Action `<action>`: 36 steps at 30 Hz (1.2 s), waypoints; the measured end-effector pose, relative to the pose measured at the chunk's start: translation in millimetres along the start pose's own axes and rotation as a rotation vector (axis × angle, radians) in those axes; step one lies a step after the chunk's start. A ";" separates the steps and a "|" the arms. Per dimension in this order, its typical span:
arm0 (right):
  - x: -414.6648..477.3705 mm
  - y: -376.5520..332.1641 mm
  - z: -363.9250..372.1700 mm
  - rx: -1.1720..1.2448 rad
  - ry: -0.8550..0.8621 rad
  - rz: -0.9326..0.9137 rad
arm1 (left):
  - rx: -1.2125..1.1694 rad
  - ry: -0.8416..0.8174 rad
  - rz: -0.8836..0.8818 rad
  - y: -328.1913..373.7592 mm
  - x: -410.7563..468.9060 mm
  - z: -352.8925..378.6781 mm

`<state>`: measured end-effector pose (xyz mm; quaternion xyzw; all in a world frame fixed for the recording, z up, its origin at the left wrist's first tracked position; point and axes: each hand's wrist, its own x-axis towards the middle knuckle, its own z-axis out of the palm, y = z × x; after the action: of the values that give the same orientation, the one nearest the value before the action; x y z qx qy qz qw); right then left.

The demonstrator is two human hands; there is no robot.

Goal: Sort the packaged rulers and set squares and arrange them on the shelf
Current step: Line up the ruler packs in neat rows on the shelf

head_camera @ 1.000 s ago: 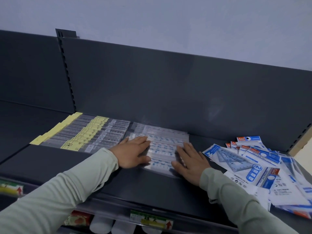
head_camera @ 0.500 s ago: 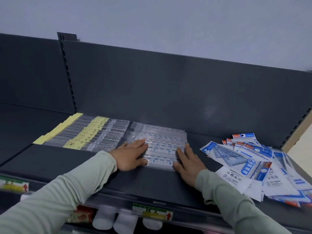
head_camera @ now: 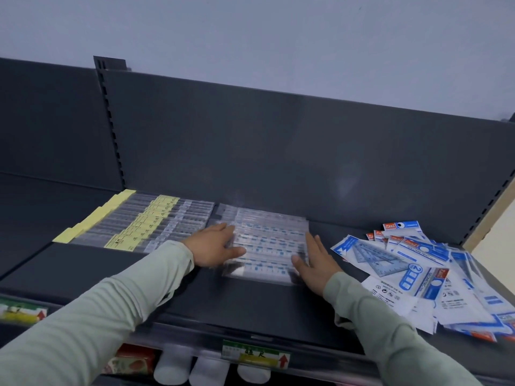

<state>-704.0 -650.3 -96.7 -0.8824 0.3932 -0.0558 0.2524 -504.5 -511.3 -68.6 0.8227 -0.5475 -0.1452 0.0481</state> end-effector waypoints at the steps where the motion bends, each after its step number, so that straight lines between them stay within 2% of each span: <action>1: 5.3 -1.1 -2.3 0.000 0.000 0.013 | -0.011 0.004 -0.014 -1.9 5.6 -2.3; 7: 31.1 -7.0 -8.2 0.022 -0.024 0.074 | 0.025 0.011 -0.110 -10.1 39.4 -8.2; 17: 33.0 -9.2 1.7 -0.212 -0.001 0.089 | 0.000 0.012 -0.066 -9.5 47.0 -1.4; 24: 27.2 -4.0 -6.5 -0.211 0.041 0.031 | 0.013 0.048 -0.029 -6.2 35.9 -8.1; 29: 10.1 3.4 -31.2 -0.366 0.123 -0.031 | 0.152 0.157 0.049 10.5 29.7 -19.1; 36: -22.2 26.3 -69.0 -0.592 0.207 0.062 | 0.385 0.288 0.247 72.0 31.4 -24.0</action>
<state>-757.3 -676.9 -47.6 -0.8947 0.4428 -0.0206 -0.0553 -550.0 -570.5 -34.4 0.7560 -0.6486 0.0872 -0.0143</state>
